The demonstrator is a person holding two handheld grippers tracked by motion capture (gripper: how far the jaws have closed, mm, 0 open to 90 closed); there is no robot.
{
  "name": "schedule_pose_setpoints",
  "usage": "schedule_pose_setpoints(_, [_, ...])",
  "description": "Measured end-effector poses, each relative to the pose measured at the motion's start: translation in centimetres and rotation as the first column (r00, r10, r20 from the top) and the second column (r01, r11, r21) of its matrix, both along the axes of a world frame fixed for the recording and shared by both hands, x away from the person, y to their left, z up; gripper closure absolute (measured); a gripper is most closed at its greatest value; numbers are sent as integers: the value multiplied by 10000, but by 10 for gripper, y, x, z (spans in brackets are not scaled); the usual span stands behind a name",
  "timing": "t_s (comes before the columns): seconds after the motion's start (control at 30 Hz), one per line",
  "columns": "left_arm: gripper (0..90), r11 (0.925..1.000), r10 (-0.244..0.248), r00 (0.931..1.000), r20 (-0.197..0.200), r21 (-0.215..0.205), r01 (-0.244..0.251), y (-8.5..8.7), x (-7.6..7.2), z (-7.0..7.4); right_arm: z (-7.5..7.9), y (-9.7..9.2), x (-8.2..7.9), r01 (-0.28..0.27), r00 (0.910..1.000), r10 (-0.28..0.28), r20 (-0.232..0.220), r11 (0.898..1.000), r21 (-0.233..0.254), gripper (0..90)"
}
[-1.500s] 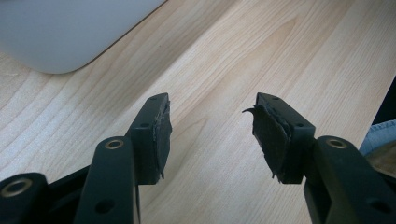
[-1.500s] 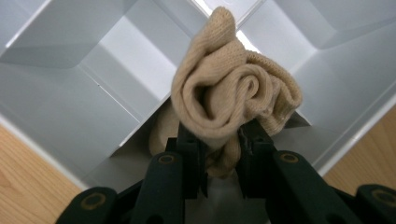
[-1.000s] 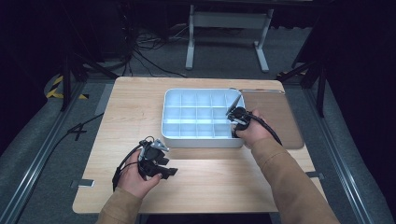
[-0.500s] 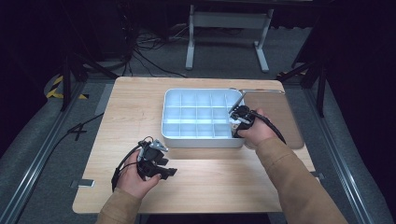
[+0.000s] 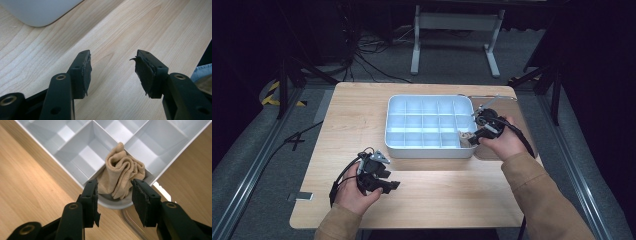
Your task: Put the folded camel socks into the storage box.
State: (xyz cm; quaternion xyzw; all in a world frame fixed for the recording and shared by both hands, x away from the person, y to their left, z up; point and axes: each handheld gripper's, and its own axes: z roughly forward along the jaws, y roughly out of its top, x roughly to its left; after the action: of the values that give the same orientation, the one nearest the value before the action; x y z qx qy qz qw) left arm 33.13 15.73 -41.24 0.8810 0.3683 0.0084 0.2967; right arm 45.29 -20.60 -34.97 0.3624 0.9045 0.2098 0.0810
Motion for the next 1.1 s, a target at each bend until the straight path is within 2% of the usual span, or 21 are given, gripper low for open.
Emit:
schedule_pose_setpoints(0.27, [472, 10000, -63, 10000, -1, -50, 63, -2, 0, 1, 18, -25, -26, -7, 9966, -87, 817, 9934, 1148, 579])
schedule_pose_setpoints(0.37, [474, 10000, -32, 10000, -22, -56, 32, -2, 0, 1, 22, -33, -35, -259, 9936, 84, 1124, 9876, 1549, 577])
schedule_pose_setpoints(0.5, [478, 10000, -3, 10000, 37, -87, 3, -2, 0, 1, 26, -42, -47, -854, 9872, 554, 1499, 9757, 2018, 570])
schedule_pose_setpoints(0.57, [479, 10000, -6, 10000, 38, -91, 6, -2, 0, 1, 25, -47, -52, -864, 9870, 543, 1513, 9729, 2144, 561])
schedule_pose_setpoints(0.73, [480, 10000, -15, 10000, 62, -69, 15, -2, 0, 1, 18, -57, -64, -860, 9866, 470, 1560, 9634, 2538, 547])
schedule_pose_setpoints(0.87, [482, 10000, 32, 10000, 85, -63, -31, -3, -1, 2, 5, -60, -76, -809, 9877, 367, 1523, 9521, 2949, 545])
schedule_pose_setpoints(0.97, [498, 9999, -28, 9997, 250, -117, 31, -2, -2, 3, -4, -61, -84, -864, 9877, 408, 1509, 9469, 3095, 537])
schedule_pose_setpoints(1.1, [501, 9999, -3, 9997, 239, -142, 7, -1, -3, 4, -16, -60, -94, -1130, 9845, 611, 1646, 9378, 3282, 519])
